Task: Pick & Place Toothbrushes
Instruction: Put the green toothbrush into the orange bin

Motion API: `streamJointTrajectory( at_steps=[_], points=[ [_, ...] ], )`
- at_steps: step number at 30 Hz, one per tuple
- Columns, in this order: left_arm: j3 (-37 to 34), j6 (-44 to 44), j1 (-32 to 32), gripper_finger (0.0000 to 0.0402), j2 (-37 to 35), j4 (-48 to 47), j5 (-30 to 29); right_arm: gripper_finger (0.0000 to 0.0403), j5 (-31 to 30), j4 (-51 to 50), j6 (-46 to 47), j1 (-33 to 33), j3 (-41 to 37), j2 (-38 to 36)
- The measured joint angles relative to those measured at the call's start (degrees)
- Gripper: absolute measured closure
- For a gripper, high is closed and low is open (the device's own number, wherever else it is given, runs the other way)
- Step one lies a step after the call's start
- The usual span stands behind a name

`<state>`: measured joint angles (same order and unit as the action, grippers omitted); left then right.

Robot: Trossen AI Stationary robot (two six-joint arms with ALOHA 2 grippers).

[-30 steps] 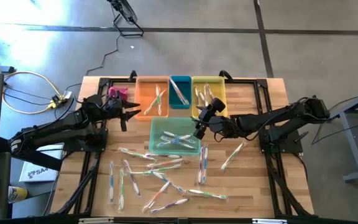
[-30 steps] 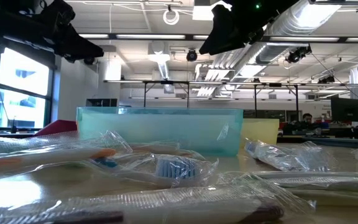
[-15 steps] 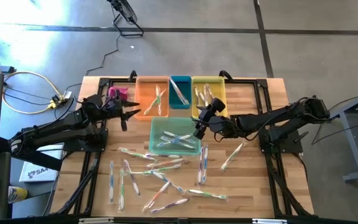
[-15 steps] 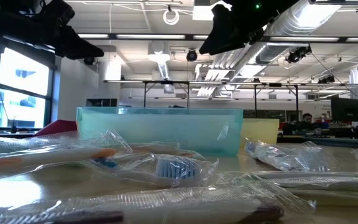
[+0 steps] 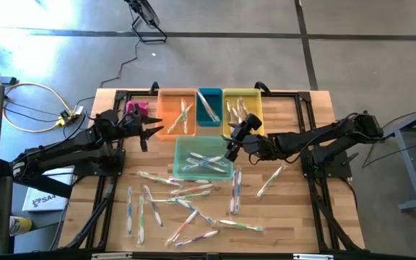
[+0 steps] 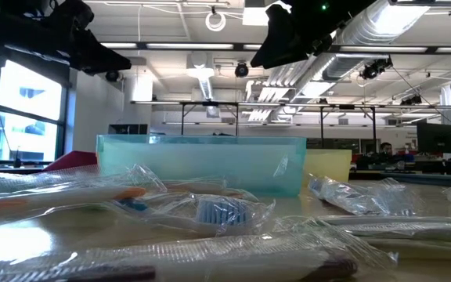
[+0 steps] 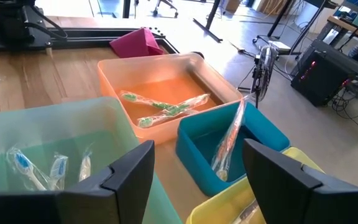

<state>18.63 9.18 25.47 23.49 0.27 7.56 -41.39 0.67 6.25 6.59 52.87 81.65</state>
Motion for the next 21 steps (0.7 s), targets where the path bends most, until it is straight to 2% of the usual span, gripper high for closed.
streamJointTrajectory(
  at_steps=[4, 12, 16, 21],
  points=[
    [0.00, -0.30, 0.00, 0.0277, 0.02, -0.48, 4.07, 0.0168, 0.00, 0.00, -0.42, 0.00, 0.00, 0.00],
    [0.00, 0.99, 0.02, 0.0277, 0.00, -0.43, 4.15, 0.0168, 0.01, 0.76, -5.44, 0.00, 0.01, 0.00],
    [0.00, 1.06, 0.02, 0.0277, 0.00, -0.41, 4.17, 0.0168, -0.04, 1.60, 1.02, 0.00, 0.19, 0.00],
    [0.00, 1.06, 0.00, 0.0277, 0.02, -0.41, 3.91, 0.0168, -0.34, -7.14, 9.65, 0.49, 4.96, 0.00]
  ],
)
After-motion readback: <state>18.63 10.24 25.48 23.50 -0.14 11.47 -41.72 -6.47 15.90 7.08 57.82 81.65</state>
